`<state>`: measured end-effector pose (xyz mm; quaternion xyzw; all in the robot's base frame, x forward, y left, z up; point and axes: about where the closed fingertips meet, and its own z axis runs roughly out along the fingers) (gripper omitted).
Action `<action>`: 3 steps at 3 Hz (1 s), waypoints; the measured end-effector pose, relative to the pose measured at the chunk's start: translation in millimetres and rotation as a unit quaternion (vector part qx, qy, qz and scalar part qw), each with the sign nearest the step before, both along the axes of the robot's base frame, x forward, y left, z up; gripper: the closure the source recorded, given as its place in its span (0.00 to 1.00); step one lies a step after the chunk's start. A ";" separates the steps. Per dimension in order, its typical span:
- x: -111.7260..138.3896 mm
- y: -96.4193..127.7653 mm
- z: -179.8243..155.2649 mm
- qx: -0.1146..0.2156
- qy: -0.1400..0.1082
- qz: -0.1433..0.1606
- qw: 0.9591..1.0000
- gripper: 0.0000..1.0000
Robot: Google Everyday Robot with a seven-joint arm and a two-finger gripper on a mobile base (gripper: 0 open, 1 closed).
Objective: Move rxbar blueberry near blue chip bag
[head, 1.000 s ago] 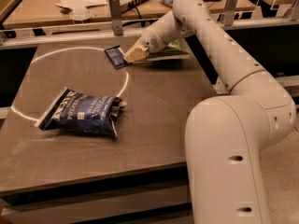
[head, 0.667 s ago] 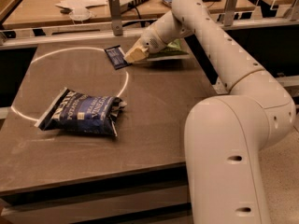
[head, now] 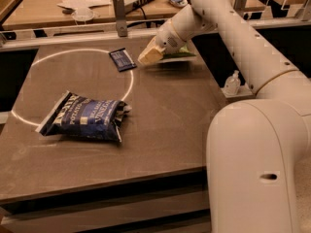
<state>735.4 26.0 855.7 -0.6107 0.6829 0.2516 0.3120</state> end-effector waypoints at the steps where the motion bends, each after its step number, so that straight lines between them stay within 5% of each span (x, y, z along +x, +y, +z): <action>1: -17.2 -7.7 7.0 -0.018 -0.009 0.024 1.000 0.97; 2: -34.1 -5.9 20.8 0.008 -0.011 0.015 1.000 0.80; 3: -47.8 -3.4 28.2 0.048 -0.018 -0.063 0.997 0.49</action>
Offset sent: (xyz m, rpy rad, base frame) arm -0.0379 0.0066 0.0457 0.1559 -0.1085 -0.0889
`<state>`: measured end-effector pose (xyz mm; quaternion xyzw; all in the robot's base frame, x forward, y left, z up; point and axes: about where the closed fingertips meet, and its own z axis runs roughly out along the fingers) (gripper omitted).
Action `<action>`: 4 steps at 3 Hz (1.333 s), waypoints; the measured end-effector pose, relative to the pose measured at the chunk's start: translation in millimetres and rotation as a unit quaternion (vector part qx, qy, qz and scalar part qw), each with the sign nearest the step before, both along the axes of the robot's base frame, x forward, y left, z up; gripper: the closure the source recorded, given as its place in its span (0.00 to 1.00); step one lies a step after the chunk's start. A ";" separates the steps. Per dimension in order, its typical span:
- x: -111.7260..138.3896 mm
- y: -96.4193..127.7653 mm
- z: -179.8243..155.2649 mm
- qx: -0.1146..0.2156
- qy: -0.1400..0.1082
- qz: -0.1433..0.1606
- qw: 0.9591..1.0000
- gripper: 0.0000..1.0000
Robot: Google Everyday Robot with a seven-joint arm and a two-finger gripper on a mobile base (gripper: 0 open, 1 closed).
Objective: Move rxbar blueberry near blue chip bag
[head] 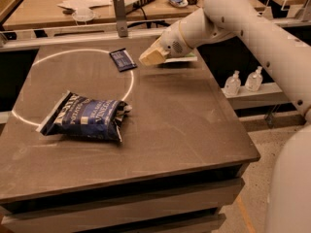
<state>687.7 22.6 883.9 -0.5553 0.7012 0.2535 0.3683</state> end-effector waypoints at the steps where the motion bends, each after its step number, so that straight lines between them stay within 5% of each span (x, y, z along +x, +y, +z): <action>1: -0.7 3.8 -0.6 0.021 -0.013 -0.055 0.998 0.26; 2: 15.0 6.2 3.4 0.035 -0.034 -0.078 0.996 0.03; 3: 15.7 9.6 3.1 0.036 -0.036 -0.079 0.996 0.00; 4: 25.1 31.3 6.7 0.056 -0.065 -0.102 0.991 0.00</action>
Offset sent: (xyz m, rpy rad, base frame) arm -0.0020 0.0034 -0.0013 0.0351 -0.0201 -0.0953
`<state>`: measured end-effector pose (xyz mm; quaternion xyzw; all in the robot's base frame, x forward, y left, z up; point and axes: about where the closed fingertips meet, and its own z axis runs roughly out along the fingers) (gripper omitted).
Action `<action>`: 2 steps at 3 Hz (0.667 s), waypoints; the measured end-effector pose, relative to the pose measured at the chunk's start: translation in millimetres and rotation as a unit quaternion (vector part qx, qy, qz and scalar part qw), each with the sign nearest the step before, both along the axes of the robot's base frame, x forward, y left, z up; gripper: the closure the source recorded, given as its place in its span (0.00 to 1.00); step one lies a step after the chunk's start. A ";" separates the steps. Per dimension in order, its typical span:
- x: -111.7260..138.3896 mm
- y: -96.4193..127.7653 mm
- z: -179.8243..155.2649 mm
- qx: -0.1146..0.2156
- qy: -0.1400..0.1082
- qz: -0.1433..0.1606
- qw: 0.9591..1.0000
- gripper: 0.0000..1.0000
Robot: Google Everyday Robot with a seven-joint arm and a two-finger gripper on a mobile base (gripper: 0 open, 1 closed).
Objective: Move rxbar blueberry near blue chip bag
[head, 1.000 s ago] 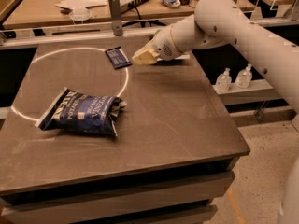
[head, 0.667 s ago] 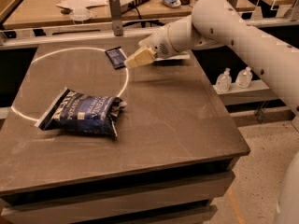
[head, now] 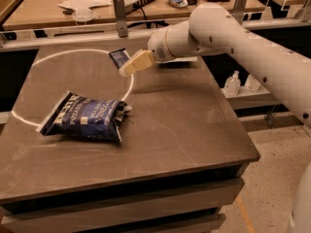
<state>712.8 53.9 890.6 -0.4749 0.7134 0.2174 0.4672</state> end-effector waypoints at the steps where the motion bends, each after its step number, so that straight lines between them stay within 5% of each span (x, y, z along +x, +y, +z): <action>1: 10.1 33.2 -6.5 0.020 -0.022 -0.030 0.999 0.00; 2: 31.8 52.5 -22.1 0.072 -0.015 -0.100 0.992 0.00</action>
Offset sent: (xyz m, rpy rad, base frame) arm 0.0571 0.0600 -0.0265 0.2412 -0.0246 -0.3460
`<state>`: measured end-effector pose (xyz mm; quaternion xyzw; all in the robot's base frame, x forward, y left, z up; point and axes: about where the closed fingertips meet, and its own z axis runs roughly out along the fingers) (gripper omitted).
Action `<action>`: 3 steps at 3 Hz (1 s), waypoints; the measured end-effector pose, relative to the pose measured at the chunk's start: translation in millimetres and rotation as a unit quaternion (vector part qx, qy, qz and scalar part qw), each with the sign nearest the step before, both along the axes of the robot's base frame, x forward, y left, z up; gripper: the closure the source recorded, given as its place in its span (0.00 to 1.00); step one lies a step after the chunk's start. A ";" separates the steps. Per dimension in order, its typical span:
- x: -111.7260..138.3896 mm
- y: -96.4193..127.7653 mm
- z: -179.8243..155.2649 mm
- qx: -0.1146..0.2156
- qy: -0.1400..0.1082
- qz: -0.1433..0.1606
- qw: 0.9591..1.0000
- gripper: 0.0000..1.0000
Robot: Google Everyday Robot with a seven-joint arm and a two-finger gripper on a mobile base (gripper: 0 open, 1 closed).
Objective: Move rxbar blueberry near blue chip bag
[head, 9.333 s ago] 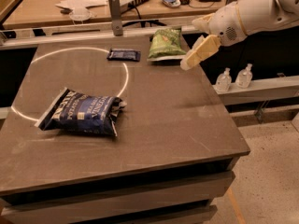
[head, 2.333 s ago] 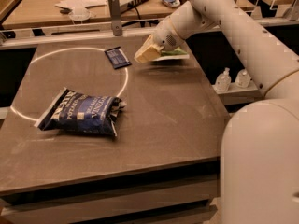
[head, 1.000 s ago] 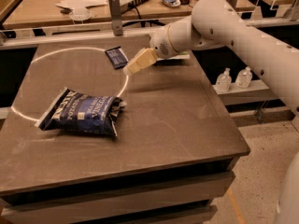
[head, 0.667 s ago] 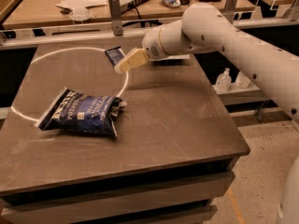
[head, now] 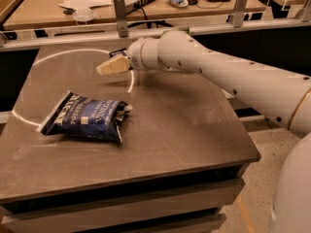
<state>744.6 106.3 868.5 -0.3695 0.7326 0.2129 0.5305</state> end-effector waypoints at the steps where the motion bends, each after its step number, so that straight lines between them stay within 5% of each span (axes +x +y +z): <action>1: 15.8 -1.3 -4.2 0.048 -0.008 -0.057 0.997 0.03; 2: 24.2 -6.8 -9.8 0.073 -0.007 -0.091 0.993 0.32; 3: 28.0 -6.9 -13.3 0.074 0.003 -0.092 0.993 0.56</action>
Offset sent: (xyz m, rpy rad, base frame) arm 0.0289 -0.0159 -0.0157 0.1958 -0.0111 -0.2487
